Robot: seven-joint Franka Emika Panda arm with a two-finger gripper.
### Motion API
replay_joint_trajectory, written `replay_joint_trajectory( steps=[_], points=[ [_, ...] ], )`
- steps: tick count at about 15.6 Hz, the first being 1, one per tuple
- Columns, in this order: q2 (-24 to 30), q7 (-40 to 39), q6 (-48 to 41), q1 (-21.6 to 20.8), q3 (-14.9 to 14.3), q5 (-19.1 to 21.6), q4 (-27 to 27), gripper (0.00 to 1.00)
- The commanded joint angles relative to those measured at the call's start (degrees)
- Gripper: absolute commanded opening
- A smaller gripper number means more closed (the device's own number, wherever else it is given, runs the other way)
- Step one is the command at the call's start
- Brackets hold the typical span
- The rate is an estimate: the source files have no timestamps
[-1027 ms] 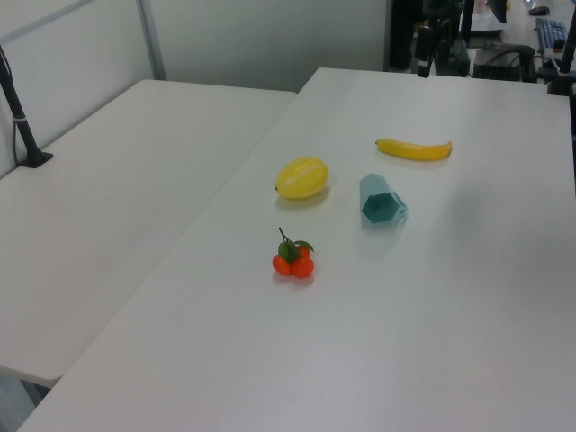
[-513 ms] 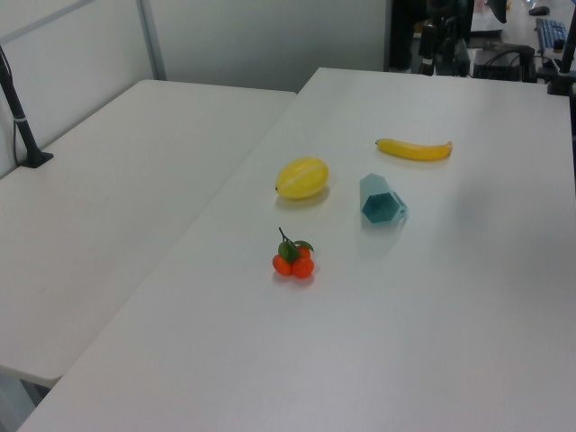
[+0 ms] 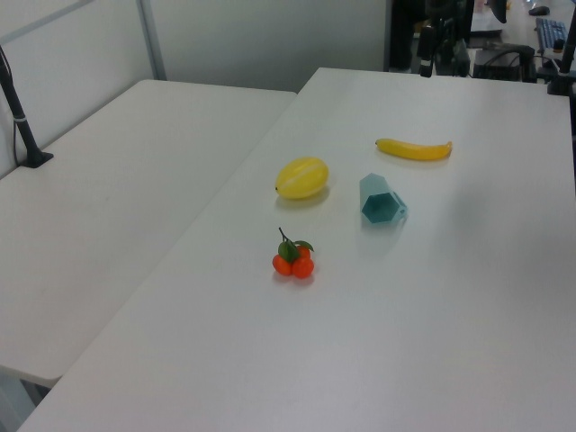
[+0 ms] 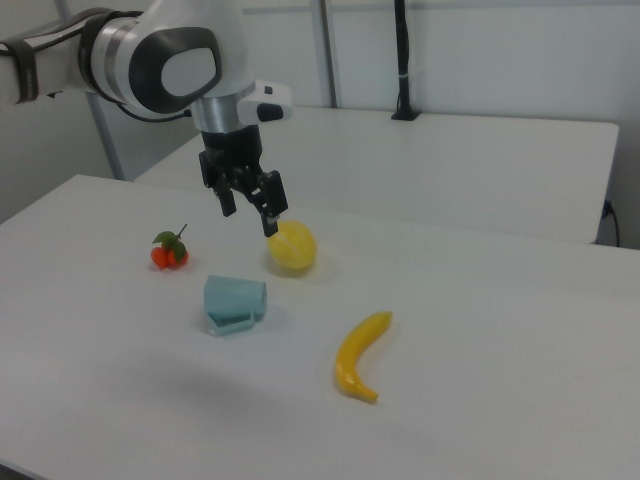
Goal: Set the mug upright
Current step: 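Move the open gripper from above the table toward the teal mug, then lower the gripper onto the tipped teal mug and close on its rim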
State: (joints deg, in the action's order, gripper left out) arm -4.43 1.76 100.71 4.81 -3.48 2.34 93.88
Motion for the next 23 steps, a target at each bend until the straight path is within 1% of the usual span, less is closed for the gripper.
replay_joint_trajectory(
  steps=[1, 2, 3, 4, 5, 6, 7, 8, 10, 12, 14, 15, 16, 17, 19, 21, 23],
  points=[
    [1.3, 1.0, -1.3, -4.4, -0.7, 0.3, 1.3, 1.00],
    [1.4, 2.3, -1.1, -5.8, -0.6, -0.7, 1.2, 1.00],
    [1.4, 3.6, -0.9, -6.1, 0.0, -2.4, 1.0, 1.00],
    [1.4, 4.2, -0.4, -5.8, 2.5, -4.6, 1.0, 1.00],
    [1.4, 4.5, 0.1, -5.3, 6.4, -8.5, 1.3, 1.00],
    [1.0, 5.5, 0.1, -5.0, 9.0, -13.1, 1.7, 1.00],
    [0.2, 7.4, 0.3, -5.7, 10.2, -16.7, 2.9, 1.00],
    [-0.9, 8.6, 0.5, -6.2, 11.2, -18.9, 3.4, 1.00],
    [-4.3, 9.4, 1.7, -7.8, 14.0, -20.5, 3.2, 1.00],
    [-6.5, 10.4, 4.2, -9.5, 15.2, -21.4, 3.5, 1.00],
    [-9.8, 10.9, 4.3, -11.9, 15.2, -22.6, 3.6, 1.00],
    [-11.2, 11.2, 4.4, -13.1, 15.2, -24.4, 3.6, 0.99],
    [-12.3, 12.3, 4.4, -14.0, 15.2, -26.5, 3.6, 0.96],
    [-13.3, 14.5, 4.5, -14.9, 15.2, -28.4, 3.8, 0.95],
    [-14.4, 17.8, 5.5, -16.2, 15.2, -33.1, 5.6, 0.94],
    [-14.4, 20.0, 9.2, -16.4, 15.2, -35.9, 8.5, 0.93],
    [-14.7, 22.5, 11.6, -16.4, 15.2, -39.1, 9.4, 0.90]
  ],
)
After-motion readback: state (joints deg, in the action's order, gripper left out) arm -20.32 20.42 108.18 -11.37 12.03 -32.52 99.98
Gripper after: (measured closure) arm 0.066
